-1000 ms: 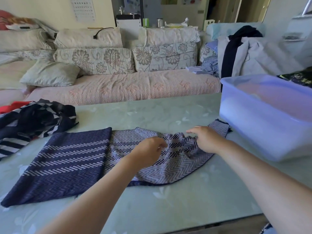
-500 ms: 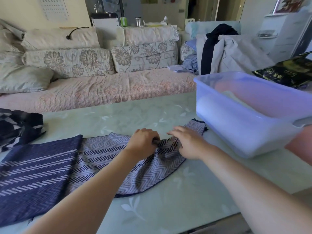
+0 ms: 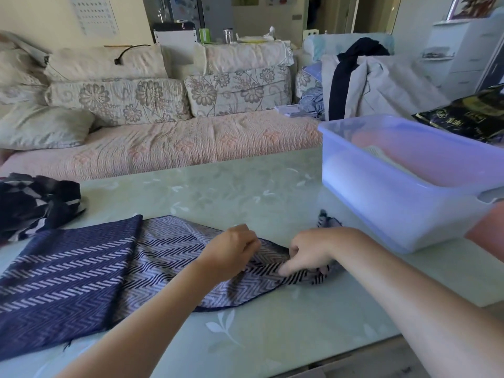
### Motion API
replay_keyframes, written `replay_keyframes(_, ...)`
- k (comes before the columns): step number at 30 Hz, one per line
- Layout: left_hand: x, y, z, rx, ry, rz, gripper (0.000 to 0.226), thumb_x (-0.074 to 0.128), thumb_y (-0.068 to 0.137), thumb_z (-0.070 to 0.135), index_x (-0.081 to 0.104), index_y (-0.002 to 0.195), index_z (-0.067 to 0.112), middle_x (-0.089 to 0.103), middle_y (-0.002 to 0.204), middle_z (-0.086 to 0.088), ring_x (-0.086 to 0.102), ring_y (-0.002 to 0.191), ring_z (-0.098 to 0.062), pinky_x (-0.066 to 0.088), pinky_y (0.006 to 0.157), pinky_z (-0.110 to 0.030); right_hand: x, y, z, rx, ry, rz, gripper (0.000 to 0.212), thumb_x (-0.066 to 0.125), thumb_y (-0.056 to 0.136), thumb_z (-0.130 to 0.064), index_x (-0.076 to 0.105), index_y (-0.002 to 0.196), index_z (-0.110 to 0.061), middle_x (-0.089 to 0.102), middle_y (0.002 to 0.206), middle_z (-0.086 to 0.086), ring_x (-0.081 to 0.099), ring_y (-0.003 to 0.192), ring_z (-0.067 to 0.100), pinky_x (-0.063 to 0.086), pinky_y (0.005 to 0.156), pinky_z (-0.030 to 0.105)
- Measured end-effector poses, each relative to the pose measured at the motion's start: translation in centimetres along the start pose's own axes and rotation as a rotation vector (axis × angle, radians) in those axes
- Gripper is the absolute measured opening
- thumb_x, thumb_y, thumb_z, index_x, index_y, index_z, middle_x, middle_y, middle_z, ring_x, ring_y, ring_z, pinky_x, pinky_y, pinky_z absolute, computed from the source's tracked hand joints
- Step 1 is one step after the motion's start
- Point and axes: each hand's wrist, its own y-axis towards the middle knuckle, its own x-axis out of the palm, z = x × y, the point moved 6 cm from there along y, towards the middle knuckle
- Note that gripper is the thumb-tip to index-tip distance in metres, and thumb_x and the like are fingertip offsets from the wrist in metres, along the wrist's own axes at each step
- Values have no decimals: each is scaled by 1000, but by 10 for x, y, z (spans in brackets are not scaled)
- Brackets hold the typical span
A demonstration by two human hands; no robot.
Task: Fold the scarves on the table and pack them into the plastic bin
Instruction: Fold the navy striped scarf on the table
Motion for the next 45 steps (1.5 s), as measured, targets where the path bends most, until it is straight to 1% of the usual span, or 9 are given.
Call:
replay_keyframes(6,18,30,-7,-146,116,-197,36,56,97,31,55,132,28,51,131,5,57,110,-20,48,93,-39,-28,7,9,-19,72,400,22,61,91,-40,68,110,-31,64,113,-8,60,103,17,45,77,29)
replay_keyframes(13,11,53,1,-147,218,-157,17,58,92,29,69,105,27,57,110,-1,60,99,-25,47,73,-31,-24,24,33,85,120,306,16,68,79,-31,76,92,-27,71,97,-7,67,89,20,57,82,35)
replay_keyframes(19,-25,88,0,-315,48,156,15,53,95,28,64,104,23,70,88,-3,64,80,-28,44,58,-31,-60,30,56,73,302,830,23,52,91,-11,64,106,-21,67,104,4,60,93,27,52,76,36)
replay_keyframes(22,-20,108,-14,-380,-118,195,21,47,99,23,58,117,20,71,100,-9,65,87,-29,53,70,-36,-72,33,55,-60,402,1049,40,50,91,2,58,126,-17,60,129,8,57,116,28,48,97,41)
replay_keyframes(27,18,112,-26,-364,-131,-128,71,44,101,17,1,156,29,36,152,-11,52,114,-26,39,102,-45,-56,54,54,-120,406,802,60,48,90,4,44,146,-20,32,157,5,34,144,24,29,116,33)
replay_keyframes(30,27,96,-20,-265,-37,21,51,44,100,16,34,149,24,40,148,-7,41,132,-29,36,108,-43,-43,57,57,-113,327,721,39,52,86,-2,63,115,-26,53,126,0,53,116,23,42,100,34)
replay_keyframes(34,40,66,3,1,85,220,20,55,87,35,65,101,24,57,108,0,54,105,-28,47,87,-44,-30,53,58,-157,250,648,26,58,72,-12,58,86,-34,50,100,-7,55,100,21,46,89,33)
replay_keyframes(38,66,42,31,121,160,65,55,54,71,75,62,104,32,55,116,10,49,109,-16,41,93,-34,-12,48,62,-125,-3,488,38,64,68,-26,63,105,-36,51,106,-9,47,108,14,42,94,32)
replay_keyframes(45,51,52,53,28,-195,35,2,62,87,29,62,86,28,62,88,10,58,83,-12,50,75,-33,-23,26,75,-85,91,609,11,64,90,-24,73,95,-27,70,95,-9,65,96,19,51,82,33)
